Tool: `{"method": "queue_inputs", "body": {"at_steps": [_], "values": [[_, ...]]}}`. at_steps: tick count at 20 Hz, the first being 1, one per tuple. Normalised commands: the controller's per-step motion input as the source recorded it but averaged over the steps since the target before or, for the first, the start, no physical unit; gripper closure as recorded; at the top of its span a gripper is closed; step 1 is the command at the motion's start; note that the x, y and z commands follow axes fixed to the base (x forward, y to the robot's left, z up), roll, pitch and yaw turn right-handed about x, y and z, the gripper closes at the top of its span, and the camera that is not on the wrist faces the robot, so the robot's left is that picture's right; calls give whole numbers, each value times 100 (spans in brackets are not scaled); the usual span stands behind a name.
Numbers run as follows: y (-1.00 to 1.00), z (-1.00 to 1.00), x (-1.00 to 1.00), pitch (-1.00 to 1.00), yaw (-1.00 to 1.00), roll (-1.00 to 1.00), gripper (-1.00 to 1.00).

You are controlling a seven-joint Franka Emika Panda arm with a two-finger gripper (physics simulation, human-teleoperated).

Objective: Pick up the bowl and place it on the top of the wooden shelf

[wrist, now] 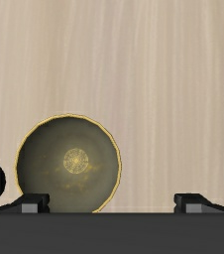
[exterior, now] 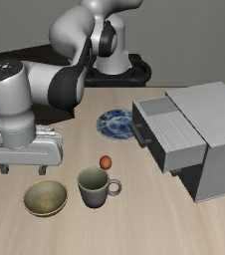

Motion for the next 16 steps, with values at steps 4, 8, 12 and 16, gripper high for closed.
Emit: {"method": "queue_inputs", "body": {"at_steps": [4, 8, 12, 16], "values": [[0, -100, 0, 0, 0, 0, -100], [0, -100, 0, 0, 0, 0, -100], [0, -75, 0, 0, 0, 0, 100], [0, 0, 0, 0, 0, 0, 100]]}}
